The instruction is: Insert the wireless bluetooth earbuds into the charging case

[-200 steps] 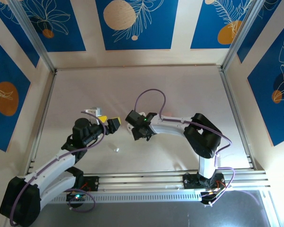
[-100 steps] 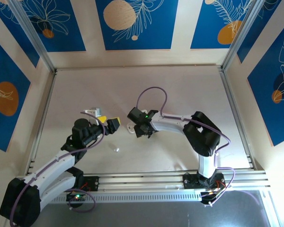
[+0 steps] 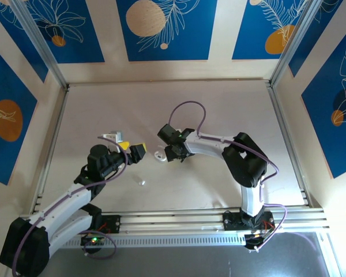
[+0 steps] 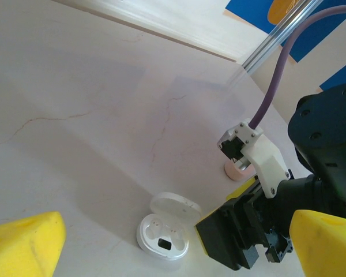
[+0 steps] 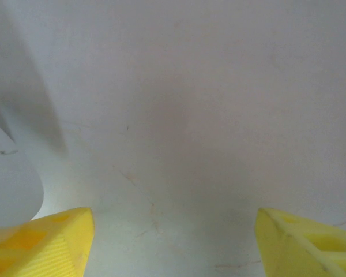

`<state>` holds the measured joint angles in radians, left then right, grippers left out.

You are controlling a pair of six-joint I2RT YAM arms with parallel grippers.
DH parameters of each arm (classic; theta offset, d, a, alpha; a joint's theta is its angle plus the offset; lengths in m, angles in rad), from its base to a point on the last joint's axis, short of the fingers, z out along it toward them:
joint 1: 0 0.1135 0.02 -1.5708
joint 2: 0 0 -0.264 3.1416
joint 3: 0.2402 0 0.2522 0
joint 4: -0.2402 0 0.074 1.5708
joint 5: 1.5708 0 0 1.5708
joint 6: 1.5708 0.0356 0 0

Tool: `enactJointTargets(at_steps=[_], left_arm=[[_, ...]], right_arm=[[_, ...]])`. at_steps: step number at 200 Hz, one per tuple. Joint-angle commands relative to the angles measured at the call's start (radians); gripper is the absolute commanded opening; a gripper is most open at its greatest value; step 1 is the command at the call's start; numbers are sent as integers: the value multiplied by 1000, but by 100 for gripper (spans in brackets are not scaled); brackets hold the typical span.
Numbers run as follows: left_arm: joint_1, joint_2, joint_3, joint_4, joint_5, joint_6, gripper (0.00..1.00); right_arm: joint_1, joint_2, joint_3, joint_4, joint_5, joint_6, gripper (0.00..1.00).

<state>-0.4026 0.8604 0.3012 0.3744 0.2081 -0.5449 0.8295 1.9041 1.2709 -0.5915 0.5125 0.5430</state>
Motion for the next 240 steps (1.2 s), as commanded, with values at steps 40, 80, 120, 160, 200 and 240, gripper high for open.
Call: enactJointTargets(at_steps=[40,80,120,160,200,240], left_arm=[[15,-17,-11,0,10,-12,100],[16,-37,-14,0,17,-16,100],[16,-137,-35,-13,10,-16,100],[16,-302,-75,-11,14,-14,100],[16,-462,-85,-71,9,8,100],[15,-447,-67,-108,-11,56,100]], right_arm=[[-27,24,48,10,-61,-20,74],[-33,-9,34,15,-95,-18,74],[-32,-156,-54,43,-140,17,75],[-33,-372,-189,73,-182,45,79],[-48,-638,-346,85,-270,63,87],[-111,-883,-505,126,-439,96,99]])
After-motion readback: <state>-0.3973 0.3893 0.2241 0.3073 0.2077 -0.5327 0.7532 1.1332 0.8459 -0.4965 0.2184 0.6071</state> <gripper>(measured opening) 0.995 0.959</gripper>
